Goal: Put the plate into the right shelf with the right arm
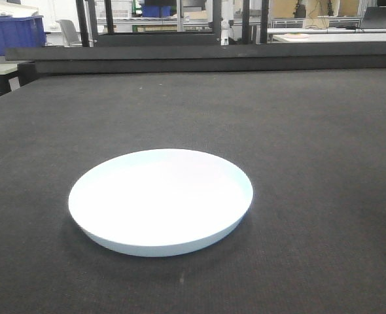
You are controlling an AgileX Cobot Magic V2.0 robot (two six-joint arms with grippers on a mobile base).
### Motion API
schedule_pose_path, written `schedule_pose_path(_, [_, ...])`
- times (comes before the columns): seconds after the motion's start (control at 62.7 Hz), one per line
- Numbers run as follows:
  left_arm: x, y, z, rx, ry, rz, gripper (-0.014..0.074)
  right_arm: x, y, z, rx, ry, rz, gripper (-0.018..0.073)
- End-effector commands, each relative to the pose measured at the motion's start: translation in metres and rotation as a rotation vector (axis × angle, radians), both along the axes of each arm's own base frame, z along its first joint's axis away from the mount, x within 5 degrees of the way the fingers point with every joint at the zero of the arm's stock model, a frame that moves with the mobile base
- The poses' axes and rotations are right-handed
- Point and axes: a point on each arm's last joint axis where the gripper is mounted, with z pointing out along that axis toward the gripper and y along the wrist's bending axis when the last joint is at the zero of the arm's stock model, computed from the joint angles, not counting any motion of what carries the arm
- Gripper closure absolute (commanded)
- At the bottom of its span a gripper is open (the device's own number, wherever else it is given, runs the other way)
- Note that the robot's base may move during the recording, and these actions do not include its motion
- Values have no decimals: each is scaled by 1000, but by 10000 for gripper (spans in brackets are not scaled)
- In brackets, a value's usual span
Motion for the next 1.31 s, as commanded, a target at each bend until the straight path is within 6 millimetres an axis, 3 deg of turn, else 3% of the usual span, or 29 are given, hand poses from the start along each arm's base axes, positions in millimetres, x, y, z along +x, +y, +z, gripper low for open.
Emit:
schedule_pose_path(0.0, [0,0,6,-17,-84,-4,643,29,11,11,90,59,92,505])
schedule_pose_path(0.144, [0,0,6,-17,-84,-4,643,68,18,-2,148,192,131,444])
schedule_pose_path(0.271, [0,0,6,-17,-84,-4,643,95,29,-18,153,280,187,229])
schedule_pose_path(0.335, [0,0,6,-17,-84,-4,643,106,41,-29,146,324,244,97])
schedule_pose_path(0.463, [0,0,6,-17,-84,-4,643,121,70,-50,115,396,335,-70])
schedule_pose_path(0.606, [0,0,6,-17,-84,-4,643,146,94,-79,84,445,341,-65])
schedule_pose_path(0.957, [0,0,6,-17,-84,-4,643,205,116,-131,42,560,288,-63])
schedule_pose_path(1.292, [0,0,6,-17,-84,-4,643,222,121,-166,-20,649,291,-62])
